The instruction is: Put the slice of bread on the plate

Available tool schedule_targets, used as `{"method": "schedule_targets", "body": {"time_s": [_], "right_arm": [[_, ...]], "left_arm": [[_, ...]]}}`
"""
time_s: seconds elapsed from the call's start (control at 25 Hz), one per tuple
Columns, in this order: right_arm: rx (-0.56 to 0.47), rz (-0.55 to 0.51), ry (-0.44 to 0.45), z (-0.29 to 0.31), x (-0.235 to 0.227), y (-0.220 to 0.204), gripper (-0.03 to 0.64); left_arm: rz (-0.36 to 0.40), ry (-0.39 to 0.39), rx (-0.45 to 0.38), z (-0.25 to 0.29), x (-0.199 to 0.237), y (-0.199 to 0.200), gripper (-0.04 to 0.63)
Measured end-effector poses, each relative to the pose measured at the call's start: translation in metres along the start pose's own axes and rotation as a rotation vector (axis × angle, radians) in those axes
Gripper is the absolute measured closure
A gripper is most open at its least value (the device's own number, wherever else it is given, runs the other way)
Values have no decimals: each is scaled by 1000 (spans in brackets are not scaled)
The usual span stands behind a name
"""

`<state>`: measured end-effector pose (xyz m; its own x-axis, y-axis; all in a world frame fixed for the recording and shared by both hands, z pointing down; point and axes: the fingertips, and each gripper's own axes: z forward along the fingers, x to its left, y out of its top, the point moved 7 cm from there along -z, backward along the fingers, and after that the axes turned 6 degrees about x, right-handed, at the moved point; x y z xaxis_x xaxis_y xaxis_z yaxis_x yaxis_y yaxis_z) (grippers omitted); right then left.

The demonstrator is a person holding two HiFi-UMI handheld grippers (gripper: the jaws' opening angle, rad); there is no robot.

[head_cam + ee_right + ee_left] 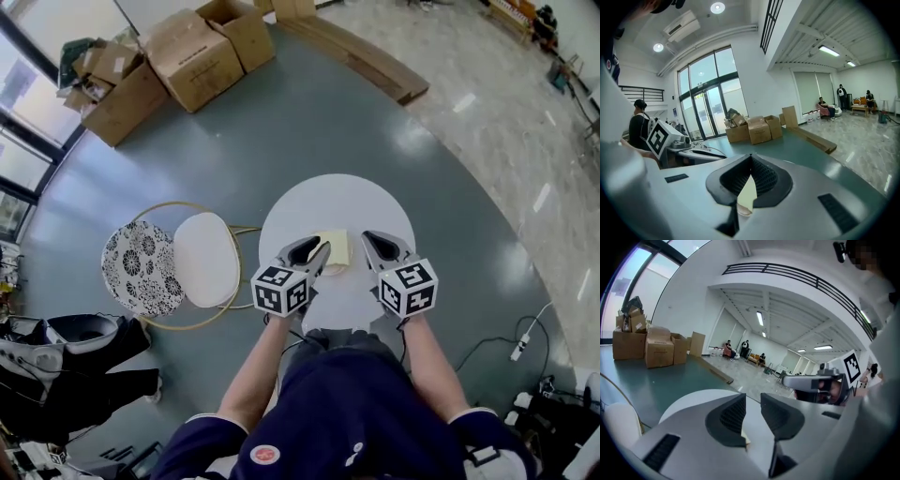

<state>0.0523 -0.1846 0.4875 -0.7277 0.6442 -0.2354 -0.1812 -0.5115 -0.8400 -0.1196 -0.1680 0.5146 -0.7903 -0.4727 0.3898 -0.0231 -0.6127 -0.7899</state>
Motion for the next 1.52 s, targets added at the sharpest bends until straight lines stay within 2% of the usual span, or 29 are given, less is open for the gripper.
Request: {"method": "schedule_targets", "body": {"time_s": [0.08, 0.2, 0.52, 1.0, 1.52], "right_arm": [[-30, -17, 9, -11, 4, 6, 611], [-71, -36, 24, -36, 6, 6, 611], [-151, -56, 80, -32, 32, 47, 611], [-228, -91, 117, -56, 50, 76, 611], [-255, -134, 141, -54, 65, 91, 611]], "left_arm": [[40, -15, -50, -10, -17, 10, 523], [91, -26, -108, -20, -48, 16, 546], [175, -56, -199, -51, -52, 61, 588], [223, -112, -252, -70, -80, 83, 588], [243, -115, -259, -78, -73, 93, 588]]}}
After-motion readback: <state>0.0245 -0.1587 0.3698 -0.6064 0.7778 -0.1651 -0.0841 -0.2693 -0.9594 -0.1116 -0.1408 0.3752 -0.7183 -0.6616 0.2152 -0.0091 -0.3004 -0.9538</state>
